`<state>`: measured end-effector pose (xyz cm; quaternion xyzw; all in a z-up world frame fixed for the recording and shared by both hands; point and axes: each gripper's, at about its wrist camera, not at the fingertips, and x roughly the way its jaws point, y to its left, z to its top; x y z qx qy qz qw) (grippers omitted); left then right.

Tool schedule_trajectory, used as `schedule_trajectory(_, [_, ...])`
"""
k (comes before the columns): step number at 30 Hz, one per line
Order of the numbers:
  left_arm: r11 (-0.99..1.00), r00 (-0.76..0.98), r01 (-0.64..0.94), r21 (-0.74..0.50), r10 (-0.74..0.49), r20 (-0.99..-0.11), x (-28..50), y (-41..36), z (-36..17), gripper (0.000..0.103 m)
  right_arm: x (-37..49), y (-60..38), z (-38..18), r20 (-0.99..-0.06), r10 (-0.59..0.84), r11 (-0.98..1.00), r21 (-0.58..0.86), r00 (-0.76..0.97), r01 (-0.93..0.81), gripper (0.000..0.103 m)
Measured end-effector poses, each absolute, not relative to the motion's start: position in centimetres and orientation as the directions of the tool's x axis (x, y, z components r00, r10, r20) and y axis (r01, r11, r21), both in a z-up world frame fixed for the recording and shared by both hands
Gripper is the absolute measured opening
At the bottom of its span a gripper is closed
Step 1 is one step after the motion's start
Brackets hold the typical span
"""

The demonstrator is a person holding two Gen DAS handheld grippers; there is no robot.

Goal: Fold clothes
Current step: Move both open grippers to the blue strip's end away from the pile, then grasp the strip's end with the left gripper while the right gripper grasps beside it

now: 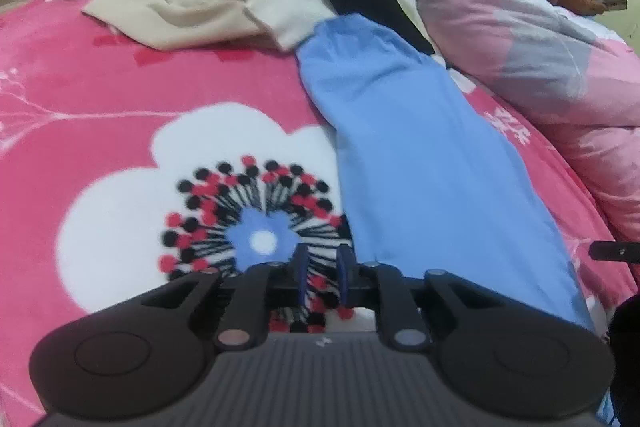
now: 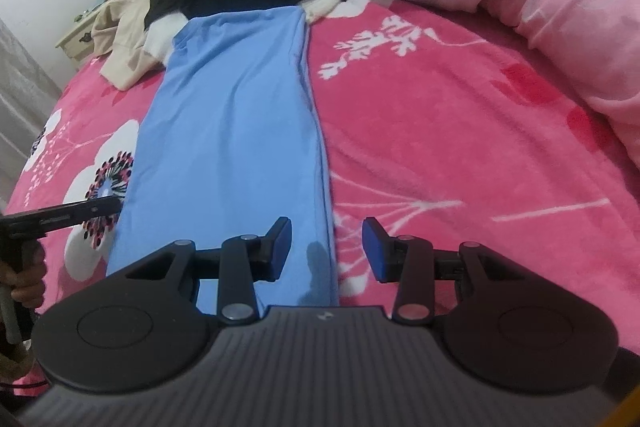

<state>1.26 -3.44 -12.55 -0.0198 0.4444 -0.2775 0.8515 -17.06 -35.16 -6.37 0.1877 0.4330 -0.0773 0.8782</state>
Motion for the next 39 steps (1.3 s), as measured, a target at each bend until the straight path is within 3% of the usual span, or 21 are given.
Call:
schedule_trajectory(6, [0.747,0.411,0.570,-0.342,-0.620,-0.669,-1.4,-4.9,-10.1,0.021,-15.7,-33.7,-6.4,-0.765,0.057,0.937,0.263,0.641,0.230,0.038])
schedule_trajectory(11, [0.725,0.296,0.588,-0.359,-0.606,-0.739,-3.1,-6.4,-13.0,0.022,-14.6,-32.2,-7.4,-0.774,0.097,0.958,0.243,0.626,0.152,0.039])
schedule_trajectory(13, [0.749,0.294,0.542,-0.382,-0.594,-0.749,-2.9,-5.1,-14.4,0.009,-14.8,-32.9,-8.3,-0.820,0.037,0.963,0.183,0.571,0.199,0.037])
schedule_trajectory(14, [0.753,0.290,0.510,-0.416,-0.606,-0.741,-2.6,-4.1,-14.4,0.009,-14.9,-33.2,-8.7,-0.841,0.005,0.963,0.149,0.541,0.223,0.037])
schedule_trajectory(18, [0.783,0.343,0.486,-0.389,-0.580,-0.739,-2.6,-2.0,-12.5,0.024,-16.9,-36.8,-7.6,-0.848,-0.048,0.908,0.183,0.528,0.377,0.039])
schedule_trajectory(23, [0.668,0.250,0.608,-0.430,-0.675,-0.695,-5.0,-3.7,-10.7,0.025,-17.2,-34.9,-5.5,-0.815,0.103,0.933,0.279,0.571,0.229,0.039])
schedule_trajectory(27, [0.630,0.150,0.630,-0.453,-0.671,-0.726,-7.1,-3.5,-11.4,0.025,-16.4,-31.6,-7.3,-0.870,0.196,0.951,0.281,0.452,0.128,0.038])
schedule_trajectory(34, [0.583,-0.021,0.643,-0.497,-0.635,-0.772,-10.7,-2.6,-12.8,0.025,-21.4,-30.7,-8.1,-0.969,0.169,0.959,0.204,0.181,0.197,0.038])
schedule_trajectory(39, [0.550,-0.143,0.645,-0.531,-0.595,-0.790,-13.3,-1.9,-13.7,0.025,-22.4,-28.5,-5.9,-0.938,0.204,0.955,0.253,0.281,0.152,0.039])
